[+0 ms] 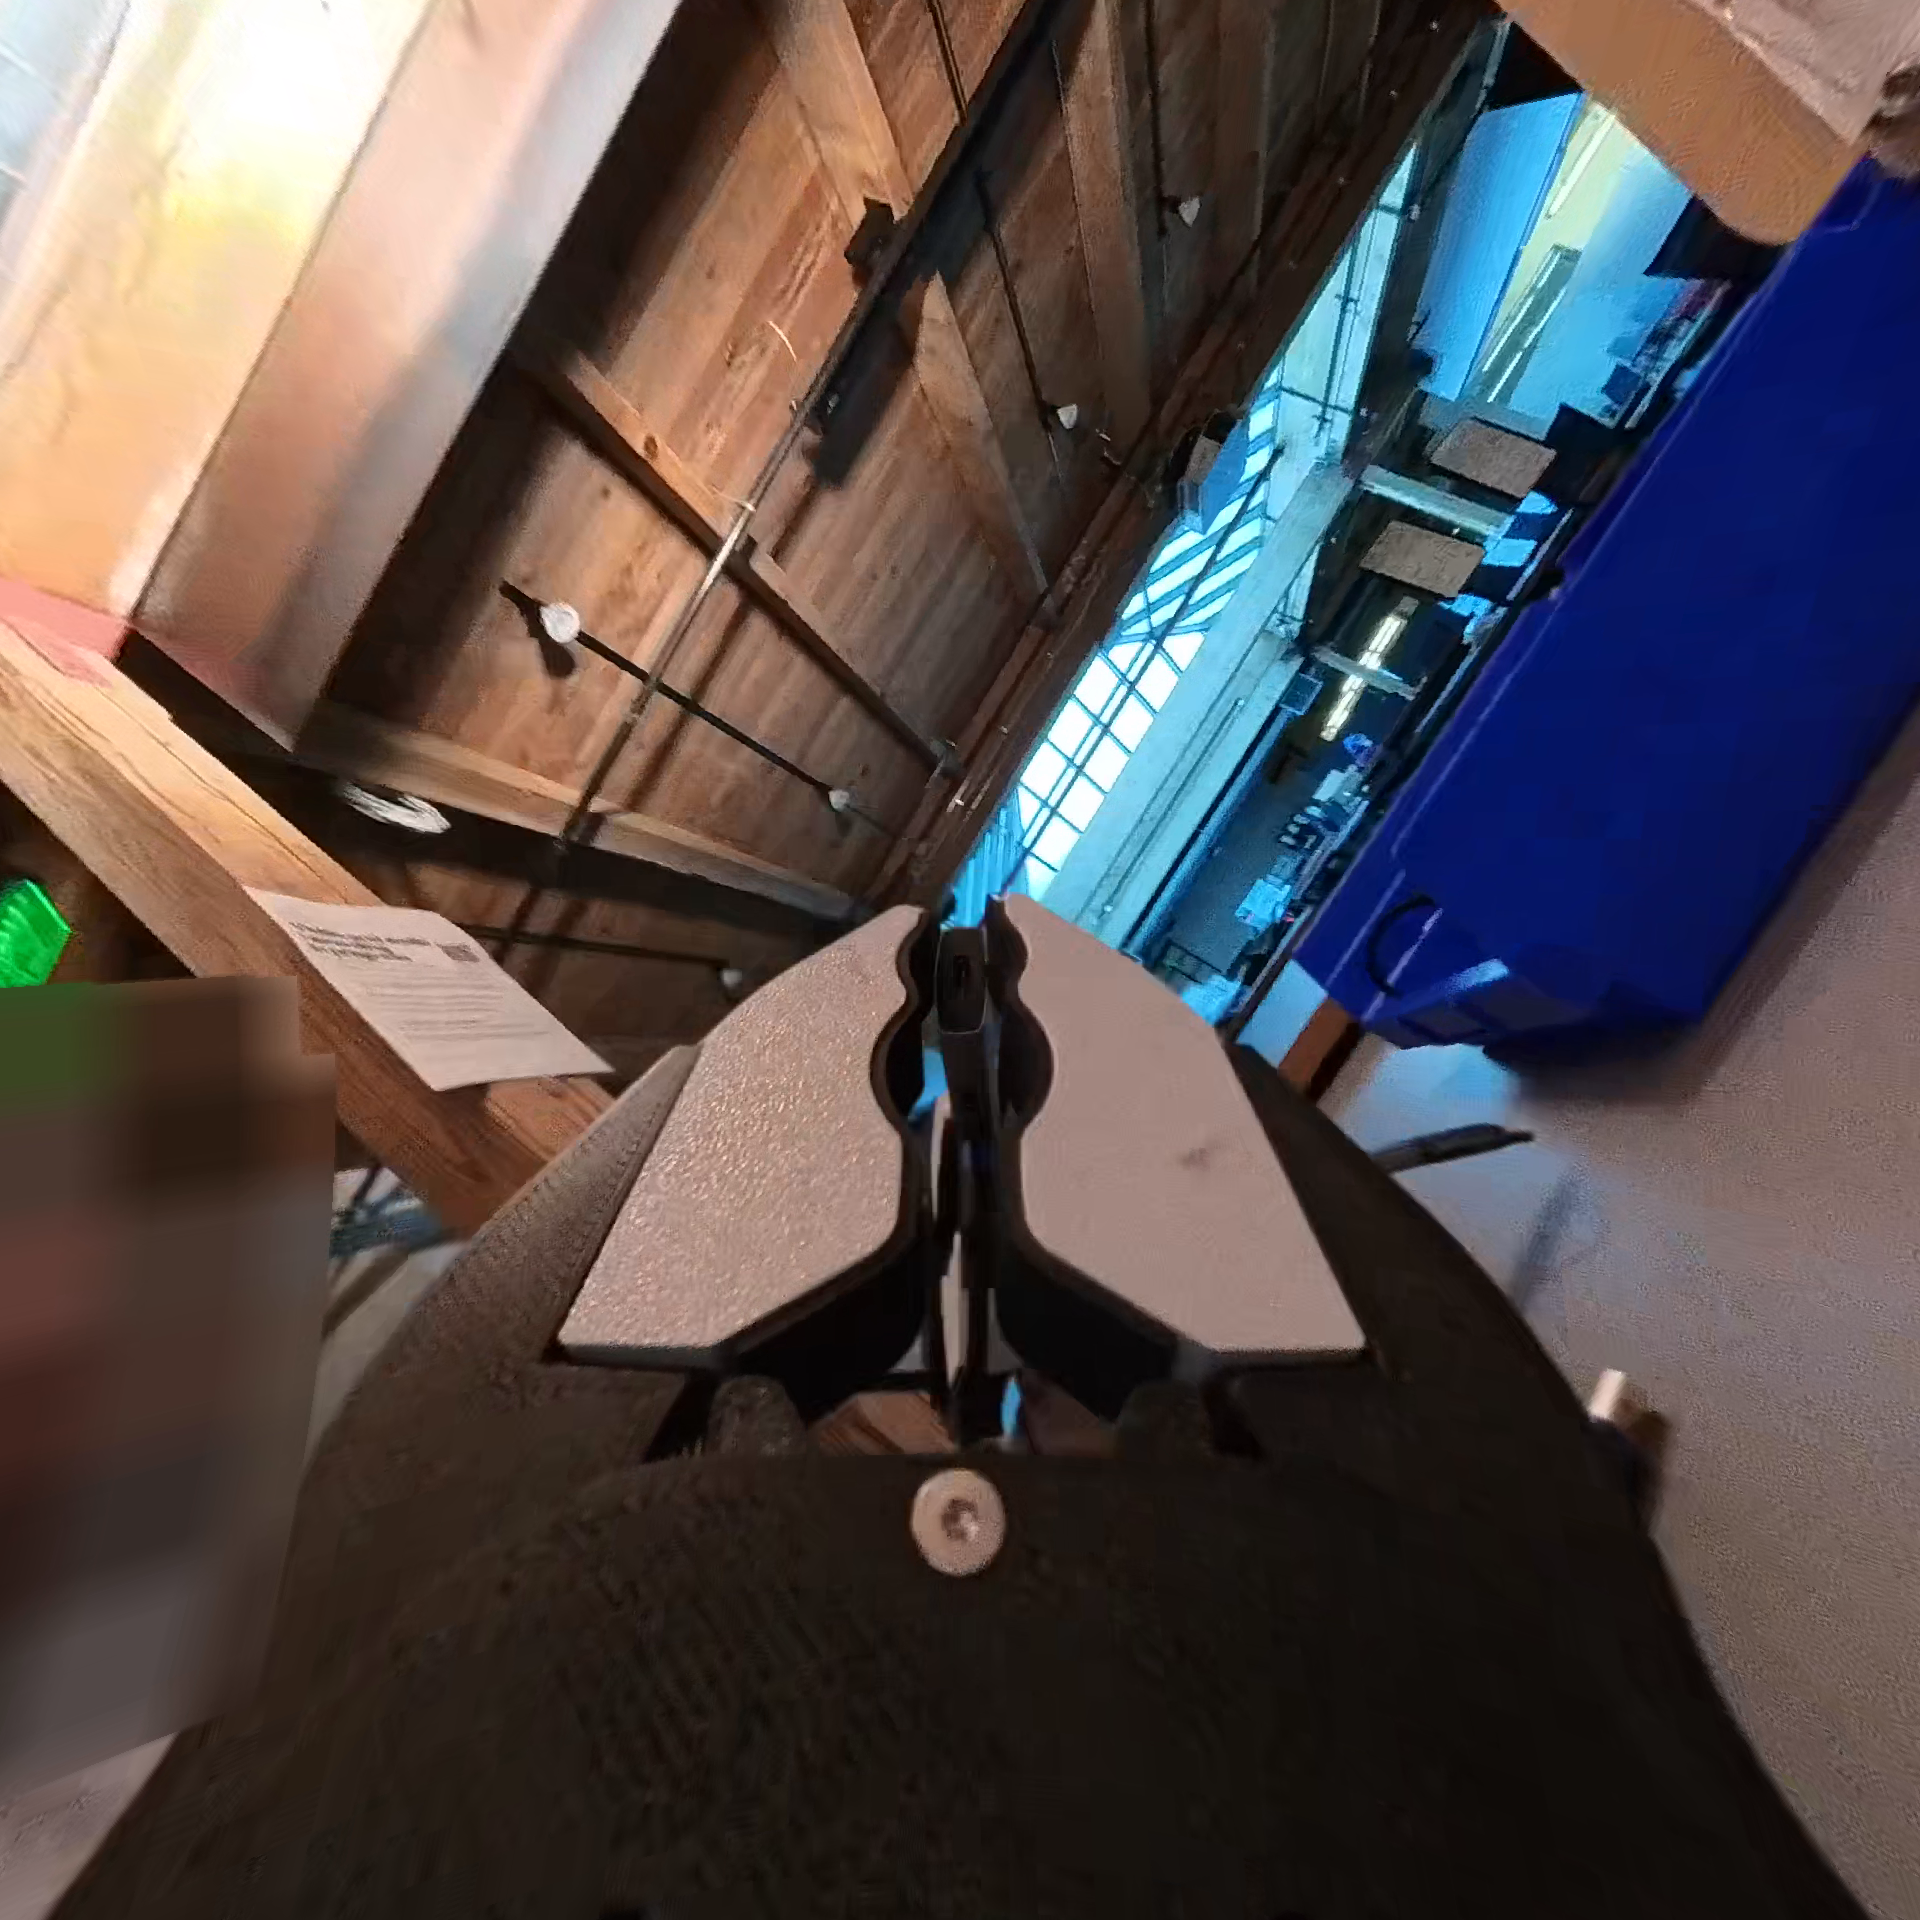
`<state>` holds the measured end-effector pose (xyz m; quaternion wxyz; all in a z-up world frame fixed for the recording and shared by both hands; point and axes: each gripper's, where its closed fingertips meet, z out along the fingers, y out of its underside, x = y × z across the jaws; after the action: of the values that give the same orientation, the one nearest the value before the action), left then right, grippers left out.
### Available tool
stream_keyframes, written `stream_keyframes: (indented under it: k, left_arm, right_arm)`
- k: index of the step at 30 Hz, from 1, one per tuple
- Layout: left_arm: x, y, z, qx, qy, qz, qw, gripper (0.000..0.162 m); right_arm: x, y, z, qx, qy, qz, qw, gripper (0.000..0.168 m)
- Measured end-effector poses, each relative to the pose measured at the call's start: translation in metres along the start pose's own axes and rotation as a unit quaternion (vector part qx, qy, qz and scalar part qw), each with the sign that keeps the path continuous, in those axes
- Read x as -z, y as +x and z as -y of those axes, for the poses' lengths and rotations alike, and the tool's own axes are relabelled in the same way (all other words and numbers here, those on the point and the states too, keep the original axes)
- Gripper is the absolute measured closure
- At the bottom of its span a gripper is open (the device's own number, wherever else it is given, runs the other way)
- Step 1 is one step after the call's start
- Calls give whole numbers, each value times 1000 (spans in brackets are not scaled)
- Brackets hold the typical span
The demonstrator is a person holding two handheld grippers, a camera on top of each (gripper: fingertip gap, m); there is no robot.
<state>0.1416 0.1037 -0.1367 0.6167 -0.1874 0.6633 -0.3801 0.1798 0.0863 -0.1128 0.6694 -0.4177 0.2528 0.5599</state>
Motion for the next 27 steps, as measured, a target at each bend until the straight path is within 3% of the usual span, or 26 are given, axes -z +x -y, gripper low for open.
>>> stream_keyframes:
  k: [1,4,7,9,17,23,27]
  left_arm:
    - [-1,1,-1,4,-9,-6,1000,136]
    - [-4,-5,-6,32,-45,7,998,136]
    - [-4,-17,-16,128,-89,26,987,136]
    - [-3,-24,-23,182,-108,35,977,136]
    - [5,-28,-60,350,-164,47,921,136]
    - [13,-31,-82,359,-197,67,910,136]
    - [14,-27,-87,356,-215,67,907,136]
  right_arm:
    - [2,-1,2,22,-12,-11,1000,160]
    - [4,-5,4,179,-55,-72,980,154]
    - [8,0,13,373,-83,-185,905,123]
    - [6,2,12,434,-95,-223,868,116]
    - [0,15,9,502,-105,-290,808,98]
    - [-19,-10,-7,547,-108,-278,782,97]
    - [-26,-2,-24,599,-167,-308,720,89]
